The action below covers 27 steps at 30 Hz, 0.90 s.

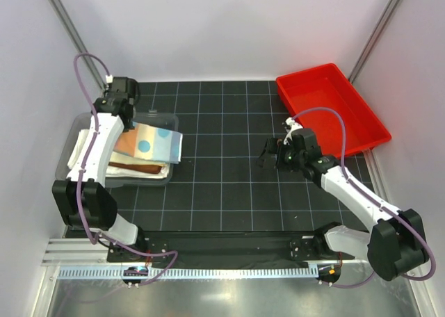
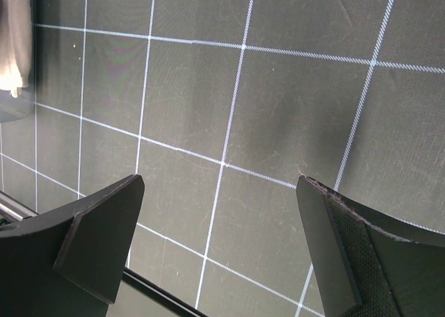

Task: Fold and stack the towels
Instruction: Neatly place the folded towel into the bin

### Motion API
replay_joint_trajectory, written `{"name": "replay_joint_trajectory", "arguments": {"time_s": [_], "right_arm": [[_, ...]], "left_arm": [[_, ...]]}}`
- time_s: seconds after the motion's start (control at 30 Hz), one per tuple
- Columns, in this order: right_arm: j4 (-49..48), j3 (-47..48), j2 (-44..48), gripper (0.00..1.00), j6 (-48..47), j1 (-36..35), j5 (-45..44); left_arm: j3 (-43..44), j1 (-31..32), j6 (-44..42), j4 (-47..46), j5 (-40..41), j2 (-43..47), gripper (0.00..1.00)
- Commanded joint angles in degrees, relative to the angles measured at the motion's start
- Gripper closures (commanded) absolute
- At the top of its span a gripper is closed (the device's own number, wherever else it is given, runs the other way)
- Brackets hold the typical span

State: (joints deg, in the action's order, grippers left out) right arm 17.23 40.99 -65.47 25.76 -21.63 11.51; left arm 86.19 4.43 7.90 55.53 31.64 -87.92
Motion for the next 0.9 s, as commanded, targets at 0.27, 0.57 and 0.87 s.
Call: {"name": "replay_joint_trajectory", "arguments": {"time_s": [0.27, 0.57, 0.87], "right_arm": [[-2.4, 2.9, -1.1, 0.00, -1.3, 0.1, -1.7], [0.8, 4.3, -0.4, 0.00, -3.3, 0.2, -4.0], [2.2, 6.2, -1.0, 0.00, -0.2, 0.1, -1.4]], "left_arm": [[-2.4, -9.3, -2.5, -9.6, -2.7, -5.5, 1.00], [9.1, -9.2, -1.2, -3.8, 2.7, -15.4, 0.44], [5.6, 0.5, 0.9, -5.3, -22.3, -2.8, 0.39]]}}
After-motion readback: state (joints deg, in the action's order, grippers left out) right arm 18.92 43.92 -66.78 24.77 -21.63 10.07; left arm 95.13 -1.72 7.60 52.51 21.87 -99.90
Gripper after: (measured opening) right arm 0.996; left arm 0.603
